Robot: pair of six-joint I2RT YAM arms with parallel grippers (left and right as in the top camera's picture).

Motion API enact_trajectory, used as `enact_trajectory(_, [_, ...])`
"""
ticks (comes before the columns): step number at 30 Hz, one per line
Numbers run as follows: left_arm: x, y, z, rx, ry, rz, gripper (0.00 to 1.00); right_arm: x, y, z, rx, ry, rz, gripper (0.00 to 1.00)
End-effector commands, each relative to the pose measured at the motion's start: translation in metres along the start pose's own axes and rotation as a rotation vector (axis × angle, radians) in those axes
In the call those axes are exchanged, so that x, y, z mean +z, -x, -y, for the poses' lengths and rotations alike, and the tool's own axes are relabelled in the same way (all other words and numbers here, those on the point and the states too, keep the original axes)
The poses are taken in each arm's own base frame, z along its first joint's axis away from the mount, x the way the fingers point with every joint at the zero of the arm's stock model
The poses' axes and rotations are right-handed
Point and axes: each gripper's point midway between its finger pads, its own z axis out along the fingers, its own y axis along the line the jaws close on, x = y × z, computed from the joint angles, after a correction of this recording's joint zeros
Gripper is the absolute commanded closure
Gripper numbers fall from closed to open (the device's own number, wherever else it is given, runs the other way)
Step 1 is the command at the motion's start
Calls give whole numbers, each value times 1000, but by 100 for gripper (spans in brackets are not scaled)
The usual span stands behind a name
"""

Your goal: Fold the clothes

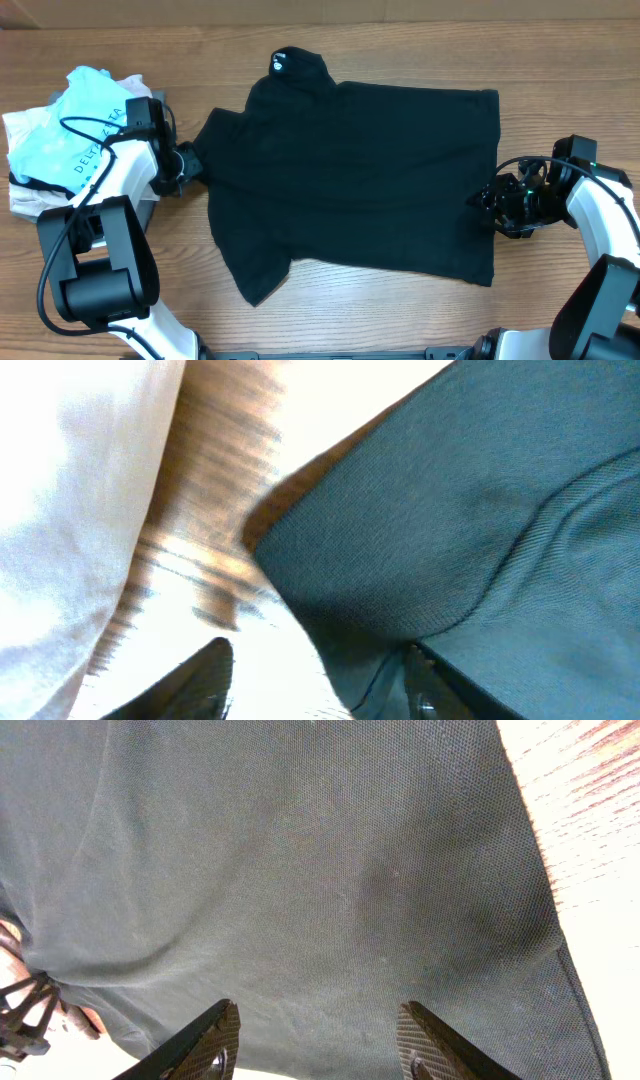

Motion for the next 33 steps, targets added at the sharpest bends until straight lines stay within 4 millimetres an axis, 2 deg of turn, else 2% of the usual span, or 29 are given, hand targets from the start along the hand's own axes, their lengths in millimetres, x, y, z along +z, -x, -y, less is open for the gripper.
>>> enact_trajectory(1, [-7,14,4,38,5,22,35,0,0,1,-1,-2,4,45])
enact_trajectory(4, [-20,18,7,42,3,3,33,0,-4,8,11,-40,-7,45])
enact_trajectory(6, [-33,18,10,50,1,-25,33,-1,-7,20,49,-107,-12,45])
enact_trajectory(9, [-52,14,11,48,14,-79,32,-4,-12,39,118,-212,-14,45])
enact_trajectory(11, [-66,9,14,62,10,-120,32,-3,-18,44,130,-234,-34,46])
enact_trajectory(20, [-128,3,26,82,-35,-140,30,23,-60,72,207,-274,-141,46])
enact_trajectory(24, [-154,-9,33,82,-84,-136,28,30,-73,77,245,-273,-174,46])
enact_trajectory(28, [-169,-26,38,89,-107,-164,28,37,-83,85,281,-284,-188,46])
enact_trajectory(33, [-174,-44,43,102,-107,-219,28,53,-92,96,380,-286,-166,44])
